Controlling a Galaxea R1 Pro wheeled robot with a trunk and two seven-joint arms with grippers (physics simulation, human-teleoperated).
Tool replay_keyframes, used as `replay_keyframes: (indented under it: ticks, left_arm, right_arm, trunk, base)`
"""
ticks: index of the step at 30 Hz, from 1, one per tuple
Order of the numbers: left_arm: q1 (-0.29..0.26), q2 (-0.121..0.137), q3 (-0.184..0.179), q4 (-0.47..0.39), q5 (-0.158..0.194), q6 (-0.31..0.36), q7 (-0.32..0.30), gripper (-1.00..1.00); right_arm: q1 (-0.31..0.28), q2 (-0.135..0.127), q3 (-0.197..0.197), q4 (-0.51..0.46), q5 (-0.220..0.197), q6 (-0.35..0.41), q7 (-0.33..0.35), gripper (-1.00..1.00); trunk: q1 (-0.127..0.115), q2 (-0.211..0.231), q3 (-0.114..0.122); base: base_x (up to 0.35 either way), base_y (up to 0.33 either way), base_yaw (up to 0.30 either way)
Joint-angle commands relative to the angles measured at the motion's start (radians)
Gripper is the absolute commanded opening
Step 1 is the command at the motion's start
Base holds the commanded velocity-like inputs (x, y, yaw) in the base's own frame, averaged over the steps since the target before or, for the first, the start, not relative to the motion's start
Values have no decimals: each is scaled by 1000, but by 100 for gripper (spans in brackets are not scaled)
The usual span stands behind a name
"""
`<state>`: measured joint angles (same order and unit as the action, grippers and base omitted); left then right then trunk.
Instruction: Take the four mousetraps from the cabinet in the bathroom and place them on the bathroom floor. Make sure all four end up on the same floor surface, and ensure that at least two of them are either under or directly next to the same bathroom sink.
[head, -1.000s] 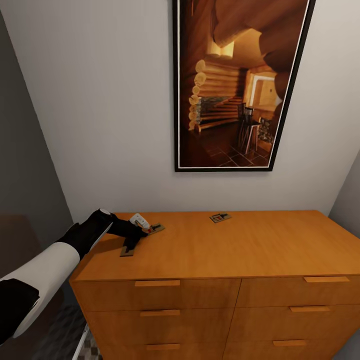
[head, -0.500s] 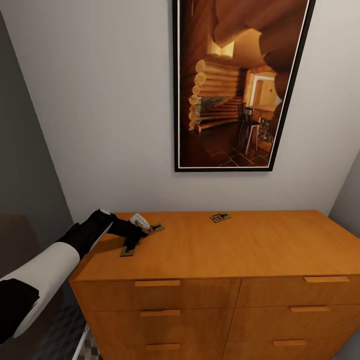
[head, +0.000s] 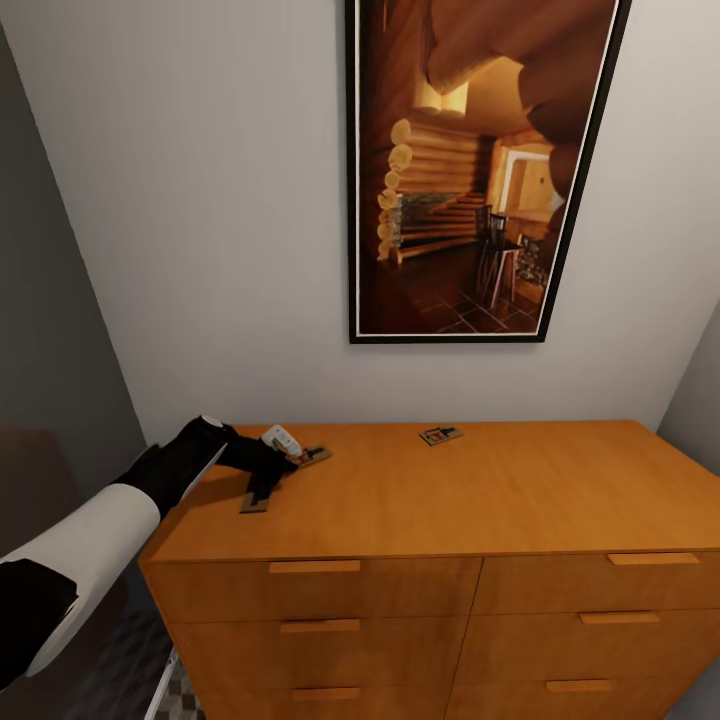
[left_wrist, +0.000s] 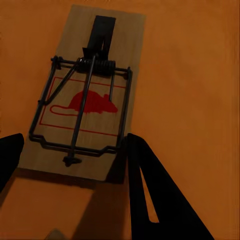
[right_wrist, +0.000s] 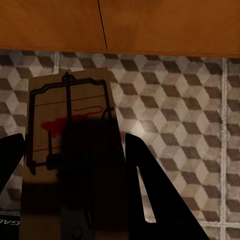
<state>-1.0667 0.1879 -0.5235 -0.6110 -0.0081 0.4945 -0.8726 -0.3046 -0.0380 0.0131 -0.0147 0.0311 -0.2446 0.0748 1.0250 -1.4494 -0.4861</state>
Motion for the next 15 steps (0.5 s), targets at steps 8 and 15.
replay_keyframes:
  ticks: [8,15]
  left_arm:
    - [-1,2,-1,-53,-4,7,-2,-100]
    - [-1,4,3,-116,-3,14,-3,-100]
  right_arm:
    - [-1,0,1,1,3,-3,2,-100]
    - [-1,0,1,1,3,-4,2,-100]
  trunk:
    - [0,-1,-1]
    - [0,-1,-1]
  base:
    - [0,0,0]
    - [0,0,0]
